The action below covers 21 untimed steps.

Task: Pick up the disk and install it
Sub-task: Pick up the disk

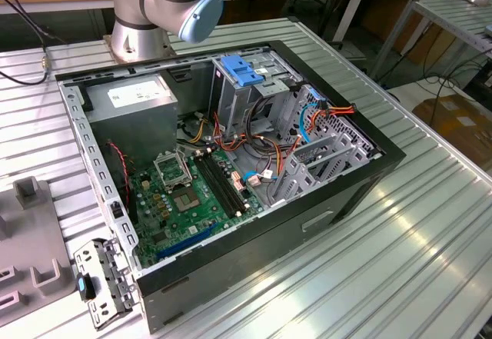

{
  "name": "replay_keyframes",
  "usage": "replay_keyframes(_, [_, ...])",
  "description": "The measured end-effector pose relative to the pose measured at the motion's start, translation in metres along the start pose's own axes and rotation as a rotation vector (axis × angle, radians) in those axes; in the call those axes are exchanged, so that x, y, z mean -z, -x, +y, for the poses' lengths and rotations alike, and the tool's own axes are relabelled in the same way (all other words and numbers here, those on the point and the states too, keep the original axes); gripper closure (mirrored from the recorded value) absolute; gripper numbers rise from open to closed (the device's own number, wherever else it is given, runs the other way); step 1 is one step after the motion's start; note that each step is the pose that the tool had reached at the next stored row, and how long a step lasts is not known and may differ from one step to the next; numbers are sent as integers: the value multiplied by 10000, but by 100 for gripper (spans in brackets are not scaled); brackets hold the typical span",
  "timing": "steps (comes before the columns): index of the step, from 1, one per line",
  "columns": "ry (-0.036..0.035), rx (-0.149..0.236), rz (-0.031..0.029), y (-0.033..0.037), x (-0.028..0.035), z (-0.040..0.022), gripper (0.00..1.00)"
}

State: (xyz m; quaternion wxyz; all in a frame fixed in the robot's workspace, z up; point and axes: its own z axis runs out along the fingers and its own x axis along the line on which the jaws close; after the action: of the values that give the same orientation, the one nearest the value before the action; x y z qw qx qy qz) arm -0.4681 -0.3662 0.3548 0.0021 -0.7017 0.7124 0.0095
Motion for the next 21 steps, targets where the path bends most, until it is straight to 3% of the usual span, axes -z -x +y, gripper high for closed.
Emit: replay_keyframes(21, [0, -1, 0, 2, 100, 1, 63])
